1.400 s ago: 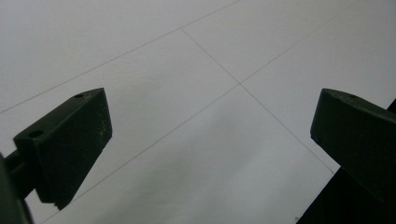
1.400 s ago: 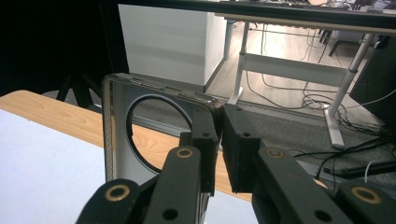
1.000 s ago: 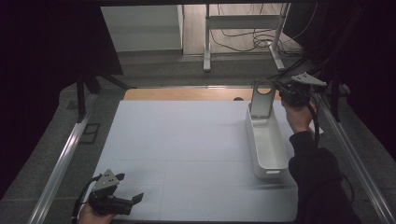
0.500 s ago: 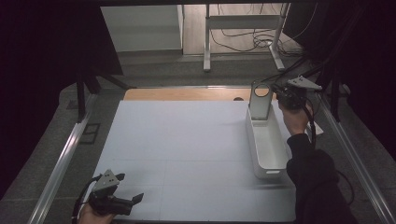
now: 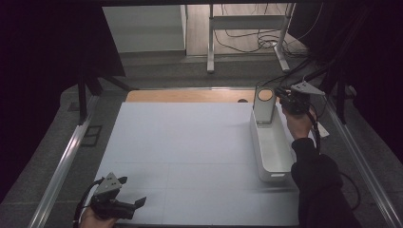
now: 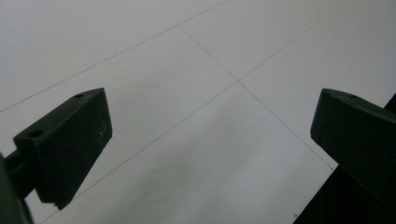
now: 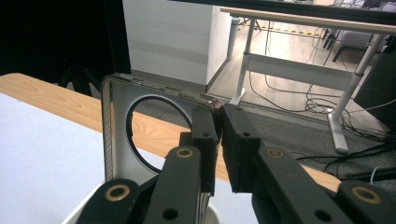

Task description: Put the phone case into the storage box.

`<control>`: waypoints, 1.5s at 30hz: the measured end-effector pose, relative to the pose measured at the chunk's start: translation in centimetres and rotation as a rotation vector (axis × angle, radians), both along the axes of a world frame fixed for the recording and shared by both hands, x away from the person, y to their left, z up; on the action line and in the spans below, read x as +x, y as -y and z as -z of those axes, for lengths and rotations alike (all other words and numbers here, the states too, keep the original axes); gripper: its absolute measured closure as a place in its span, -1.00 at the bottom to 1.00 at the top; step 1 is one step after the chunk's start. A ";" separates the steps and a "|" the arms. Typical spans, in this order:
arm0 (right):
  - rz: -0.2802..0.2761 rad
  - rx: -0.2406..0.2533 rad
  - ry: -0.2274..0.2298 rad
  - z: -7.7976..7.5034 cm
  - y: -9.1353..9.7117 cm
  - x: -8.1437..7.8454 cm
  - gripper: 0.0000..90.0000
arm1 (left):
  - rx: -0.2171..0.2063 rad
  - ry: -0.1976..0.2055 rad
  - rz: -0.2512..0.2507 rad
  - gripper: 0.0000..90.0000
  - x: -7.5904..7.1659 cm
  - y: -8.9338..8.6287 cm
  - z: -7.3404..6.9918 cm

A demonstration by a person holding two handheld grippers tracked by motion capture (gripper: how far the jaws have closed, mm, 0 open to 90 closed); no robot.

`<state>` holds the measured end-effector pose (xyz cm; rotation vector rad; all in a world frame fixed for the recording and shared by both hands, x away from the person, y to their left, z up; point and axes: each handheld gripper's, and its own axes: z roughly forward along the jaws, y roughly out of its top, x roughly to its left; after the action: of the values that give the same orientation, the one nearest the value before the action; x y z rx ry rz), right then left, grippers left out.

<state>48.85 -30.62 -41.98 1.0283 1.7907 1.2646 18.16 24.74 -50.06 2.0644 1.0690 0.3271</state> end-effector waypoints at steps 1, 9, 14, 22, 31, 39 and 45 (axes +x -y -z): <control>0.000 0.001 0.002 0.2 0.0 0.0 0.85 | 0.000 0.000 0.000 -1.00 0.0 0.0 0.0; -0.008 0.001 0.002 0.7 0.1 0.0 0.85 | 0.002 -0.001 0.004 -1.00 0.0 0.0 0.0; -0.013 0.002 -0.003 1.0 0.3 0.1 0.85 | 0.004 -0.002 0.006 -1.00 0.0 0.1 0.0; -0.006 -0.003 -0.001 1.3 0.2 0.1 0.85 | 0.010 -0.003 0.010 -1.00 0.0 0.1 0.0; 0.008 0.015 -0.022 1.4 0.4 0.4 0.68 | 0.014 -0.001 0.011 -1.00 0.0 0.1 0.0; 0.010 0.019 -0.045 1.5 0.5 0.6 0.50 | 0.012 -0.003 0.011 -1.00 0.0 0.1 0.0; -0.002 0.019 -0.069 1.7 0.4 0.8 0.21 | 0.015 -0.002 0.010 -1.00 0.0 0.1 0.0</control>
<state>49.67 -31.02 -43.65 1.0930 1.8349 1.2642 18.17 24.60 -50.06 2.0830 1.0594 0.3292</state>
